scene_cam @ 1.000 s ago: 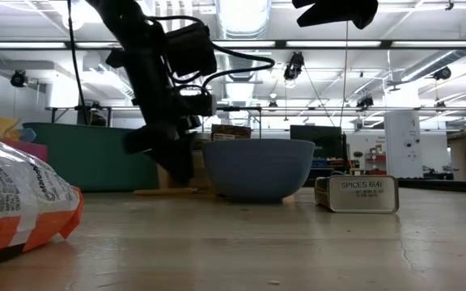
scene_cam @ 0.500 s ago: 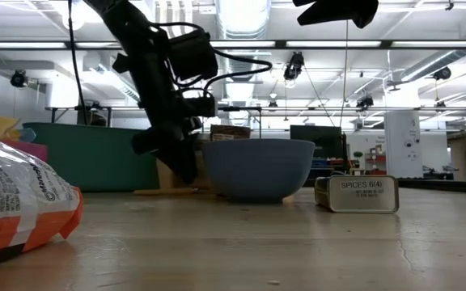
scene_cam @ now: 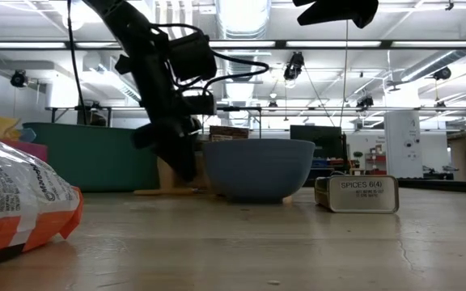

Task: Pick & Place Food Item
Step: Put the yellow spoon into the green bin

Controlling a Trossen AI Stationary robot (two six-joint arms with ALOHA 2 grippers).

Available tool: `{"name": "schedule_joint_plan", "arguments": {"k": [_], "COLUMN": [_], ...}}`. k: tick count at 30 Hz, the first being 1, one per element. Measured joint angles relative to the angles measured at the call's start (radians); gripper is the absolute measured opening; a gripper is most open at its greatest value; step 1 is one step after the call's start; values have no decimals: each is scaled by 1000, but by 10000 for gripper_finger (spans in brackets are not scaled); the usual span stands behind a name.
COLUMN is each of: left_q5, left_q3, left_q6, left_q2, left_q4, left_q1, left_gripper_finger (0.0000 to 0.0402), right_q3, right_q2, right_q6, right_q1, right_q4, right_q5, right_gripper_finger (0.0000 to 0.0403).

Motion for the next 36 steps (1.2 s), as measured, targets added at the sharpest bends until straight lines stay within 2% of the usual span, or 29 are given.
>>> {"name": "schedule_joint_plan", "arguments": {"k": [12,29,36], "left_q5": [51,-29,-39], "left_q3": [-26,-47,-50], "left_q6": [-10,-11,-23], "left_q2": [4,3,-78], "left_q4": [42,67,22], "left_q1": [-24,-30,-33], "left_gripper_finger": [165,166,165], "right_q3": [0,1,1], "right_q2": [0,0,0], "right_q6": [2,0,-6], "right_q1": [0,3,22], "right_q4": [0,-1,-2], "right_q5": [0,-2,-2], "right_gripper_finger": [231,231,231]}}
